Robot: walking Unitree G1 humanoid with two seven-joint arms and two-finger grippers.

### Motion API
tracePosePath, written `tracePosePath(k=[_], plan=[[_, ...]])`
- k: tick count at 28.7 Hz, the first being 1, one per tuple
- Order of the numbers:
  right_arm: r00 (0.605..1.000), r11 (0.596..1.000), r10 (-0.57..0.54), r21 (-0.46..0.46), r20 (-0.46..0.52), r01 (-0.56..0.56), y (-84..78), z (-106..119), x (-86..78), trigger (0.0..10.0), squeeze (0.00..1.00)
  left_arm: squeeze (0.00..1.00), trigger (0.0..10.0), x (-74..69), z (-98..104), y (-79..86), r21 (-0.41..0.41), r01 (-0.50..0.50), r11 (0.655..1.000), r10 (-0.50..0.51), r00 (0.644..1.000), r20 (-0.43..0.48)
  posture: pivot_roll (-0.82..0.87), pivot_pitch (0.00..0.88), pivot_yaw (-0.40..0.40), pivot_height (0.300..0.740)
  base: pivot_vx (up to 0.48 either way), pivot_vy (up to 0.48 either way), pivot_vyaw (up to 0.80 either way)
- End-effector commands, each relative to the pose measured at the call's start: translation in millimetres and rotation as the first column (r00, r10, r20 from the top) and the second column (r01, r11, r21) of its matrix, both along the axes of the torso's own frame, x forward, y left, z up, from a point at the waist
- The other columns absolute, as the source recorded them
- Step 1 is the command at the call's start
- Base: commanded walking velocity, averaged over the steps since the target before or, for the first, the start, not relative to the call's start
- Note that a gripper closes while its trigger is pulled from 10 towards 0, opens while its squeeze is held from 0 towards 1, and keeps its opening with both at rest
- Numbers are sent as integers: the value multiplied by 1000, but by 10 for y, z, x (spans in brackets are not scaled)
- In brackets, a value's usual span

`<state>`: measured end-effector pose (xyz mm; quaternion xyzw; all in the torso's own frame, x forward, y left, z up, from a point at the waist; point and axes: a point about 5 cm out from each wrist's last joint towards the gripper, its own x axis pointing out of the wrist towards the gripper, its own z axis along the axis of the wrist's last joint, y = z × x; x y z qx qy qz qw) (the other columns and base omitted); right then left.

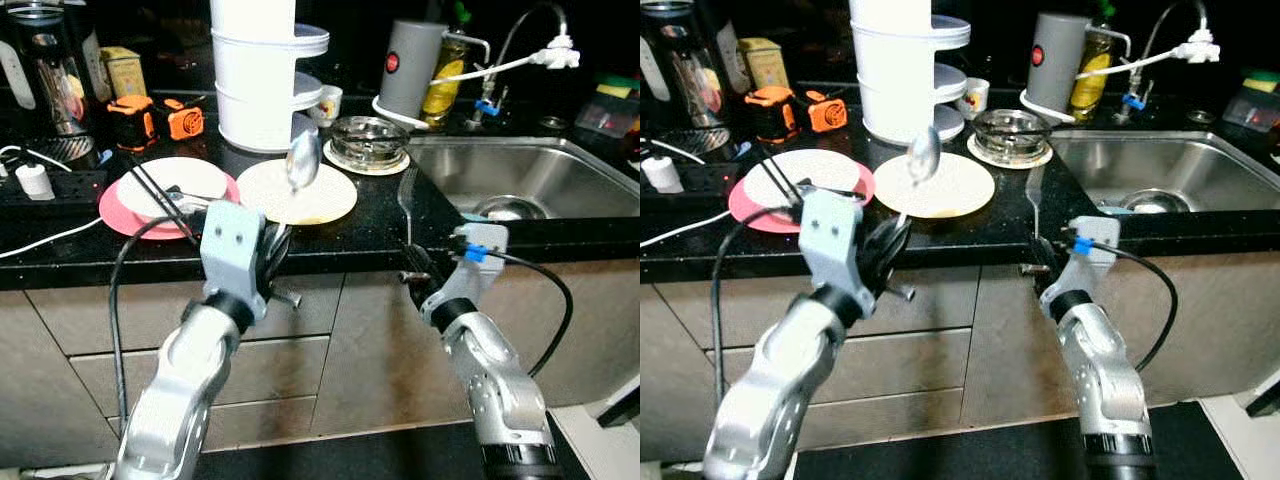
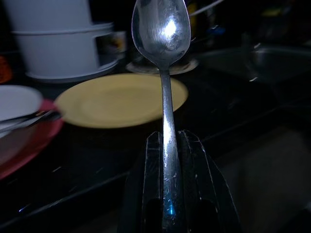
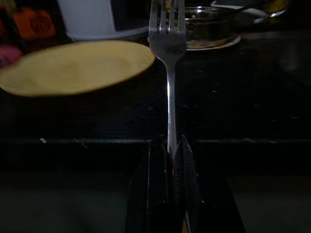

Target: Kitchen organization

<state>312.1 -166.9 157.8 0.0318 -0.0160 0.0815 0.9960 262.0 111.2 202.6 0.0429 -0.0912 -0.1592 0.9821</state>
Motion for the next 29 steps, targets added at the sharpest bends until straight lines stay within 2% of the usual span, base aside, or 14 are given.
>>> tracePosePath(k=[1,2,5,6,8,10,12,17,20,21,24,29], plan=[[1000,997,-25,-73,9,25,-13,-15,4,10000,0,0,3529,-45,31,53,27,-22,999,21,999,39,103,0,-80,740,0,0,0],[998,995,-31,-90,54,36,-30,-3,3,10000,0,0,10000,-71,-7,123,47,-47,998,46,998,33,105,0,-82,740,0,0,0],[993,976,-68,-199,97,86,-126,-36,-7,10000,0,0,10000,-155,-99,347,84,-135,987,135,991,16,105,0,-86,740,0,0,0],[996,979,-43,-196,83,59,-183,-66,-28,10000,0,0,10000,-210,-155,446,118,-171,978,171,985,12,109,0,-92,740,0,0,0],[996,981,-31,-186,80,46,-193,-72,-38,10000,0,0,10000,-230,-169,465,129,-180,975,180,984,12,109,0,-92,740,0,0,0],[998,990,-23,-137,62,31,-215,-94,-62,10000,0,0,10000,-267,-207,484,139,-193,971,194,981,6,112,0,-95,740,0,0,0],[999,994,-4,-107,44,8,-211,-145,-106,10000,0,0,10000,-316,-259,466,147,-191,971,193,981,-2,111,0,-99,740,0,0,0],[999,997,19,-78,50,-15,-170,-187,-127,10000,0,0,10000,-344,-254,392,92,-168,981,170,985,-10,111,0,-99,740,0,0,0],[997,998,32,-64,71,-27,-148,-151,-111,10000,0,0,10000,-326,-211,374,80,-170,982,170,985,7,109,0,-99,740,0,0,0],[994,998,49,-45,94,-45,-123,-92,-77,10000,0,0,10000,-280,-161,344,49,-167,985,166,986,23,101,0,-97,740,0,-270,0],[989,997,73,-38,126,-69,-92,-6,-35,10000,0,0,10000,-229,-116,294,24,-150,988,149,988,39,98,0,-97,740,0,-338,0],[983,994,102,-51,150,-96,-79,51,-11,10000,0,0,10000,-226,-107,279,22,-135,991,134,990,43,100,0,-94,740,0,-397,800]])
